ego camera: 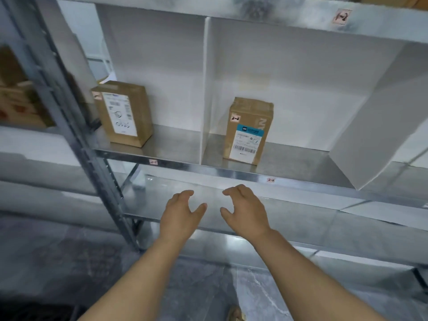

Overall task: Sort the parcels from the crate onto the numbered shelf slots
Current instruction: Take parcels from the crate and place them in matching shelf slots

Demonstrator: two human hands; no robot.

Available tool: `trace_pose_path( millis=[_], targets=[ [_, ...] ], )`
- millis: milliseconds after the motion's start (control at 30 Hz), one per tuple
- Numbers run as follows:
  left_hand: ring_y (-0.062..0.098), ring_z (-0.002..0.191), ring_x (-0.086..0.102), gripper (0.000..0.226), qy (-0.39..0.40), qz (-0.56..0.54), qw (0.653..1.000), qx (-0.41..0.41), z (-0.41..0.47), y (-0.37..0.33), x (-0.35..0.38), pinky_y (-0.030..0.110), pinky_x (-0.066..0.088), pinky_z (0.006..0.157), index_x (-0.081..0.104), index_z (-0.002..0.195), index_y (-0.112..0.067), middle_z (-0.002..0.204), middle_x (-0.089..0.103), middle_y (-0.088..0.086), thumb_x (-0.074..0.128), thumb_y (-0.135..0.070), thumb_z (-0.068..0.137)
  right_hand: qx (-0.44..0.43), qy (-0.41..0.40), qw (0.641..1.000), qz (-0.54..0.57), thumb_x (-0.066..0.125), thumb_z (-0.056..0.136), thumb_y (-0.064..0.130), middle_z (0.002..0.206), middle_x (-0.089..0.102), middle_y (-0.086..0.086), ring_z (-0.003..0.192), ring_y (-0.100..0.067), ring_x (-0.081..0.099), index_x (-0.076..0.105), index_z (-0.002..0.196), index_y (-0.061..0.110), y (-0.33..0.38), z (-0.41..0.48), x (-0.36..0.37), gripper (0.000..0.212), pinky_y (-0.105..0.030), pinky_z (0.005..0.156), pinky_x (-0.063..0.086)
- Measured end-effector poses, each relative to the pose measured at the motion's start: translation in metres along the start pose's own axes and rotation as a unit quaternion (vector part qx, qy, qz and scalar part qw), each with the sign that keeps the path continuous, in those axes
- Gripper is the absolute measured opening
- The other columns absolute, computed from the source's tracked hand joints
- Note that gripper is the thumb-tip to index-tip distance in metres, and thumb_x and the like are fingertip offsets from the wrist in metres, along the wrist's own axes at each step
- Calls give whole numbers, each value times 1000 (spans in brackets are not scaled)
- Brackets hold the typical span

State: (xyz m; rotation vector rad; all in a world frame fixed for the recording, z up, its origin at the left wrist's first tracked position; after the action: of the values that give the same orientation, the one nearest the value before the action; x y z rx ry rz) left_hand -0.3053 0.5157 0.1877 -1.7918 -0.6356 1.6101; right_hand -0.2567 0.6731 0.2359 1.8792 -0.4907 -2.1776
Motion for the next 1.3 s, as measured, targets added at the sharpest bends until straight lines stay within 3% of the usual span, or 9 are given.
trace_pose_path(
  millis=[200, 367, 667, 867, 1133, 1300],
  targets=[
    [21, 116, 54, 51, -55, 37, 996, -68, -23, 50, -51, 35, 45, 94, 53, 131, -22, 128, 57, 1, 61, -46, 87, -76, 69, 994, -33, 53, 93, 34, 134, 47, 2, 122, -17, 45, 48, 134, 22, 51, 12, 23, 43, -27, 93, 38],
    [25, 122, 48, 48, -108, 104, 981, -121, -50, 77, -82, 33, 40, 95, 55, 129, -22, 129, 57, 2, 60, -45, 88, -168, 112, 979, -34, 54, 92, 34, 130, 51, 2, 118, -18, 49, 51, 131, 23, 93, 20, 46, 41, -29, 93, 42],
    [25, 127, 42, 55, -134, 190, 941, -244, -116, 130, -107, 35, 37, 98, 46, 136, -22, 136, 51, 2, 51, -53, 91, -286, 188, 939, -28, 56, 90, 32, 126, 54, -4, 118, -25, 49, 53, 130, 17, 155, 6, 99, 43, -33, 91, 39],
    [23, 131, 40, 60, -193, 174, 910, -322, -174, 164, -132, 36, 36, 103, 42, 140, -23, 143, 46, 1, 48, -56, 91, -382, 230, 894, -37, 52, 93, 38, 140, 47, 1, 129, -20, 42, 43, 142, 21, 215, -27, 135, 52, -31, 100, 36],
    [21, 134, 38, 63, -252, 124, 873, -400, -244, 223, -171, 37, 34, 108, 38, 143, -22, 144, 45, 2, 48, -55, 91, -470, 263, 842, -46, 48, 96, 39, 139, 46, 3, 128, -18, 42, 40, 142, 23, 308, -75, 173, 50, -34, 100, 38],
    [22, 133, 38, 63, -254, 89, 853, -447, -280, 279, -203, 36, 37, 103, 35, 145, -24, 146, 43, 1, 45, -57, 92, -505, 286, 812, -67, 48, 95, 38, 138, 46, 1, 129, -19, 41, 40, 142, 22, 374, -101, 211, 50, -33, 102, 35]
  ],
)
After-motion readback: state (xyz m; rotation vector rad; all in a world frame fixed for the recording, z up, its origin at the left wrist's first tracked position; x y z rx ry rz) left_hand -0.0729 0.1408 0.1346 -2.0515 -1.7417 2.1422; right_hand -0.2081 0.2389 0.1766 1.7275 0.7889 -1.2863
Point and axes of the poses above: each hand's wrist, its own z-axis towards the middle knuckle, its own x-axis out of the palm, y = z × x, the point moved 10 cm from there along z, towards the middle knuckle
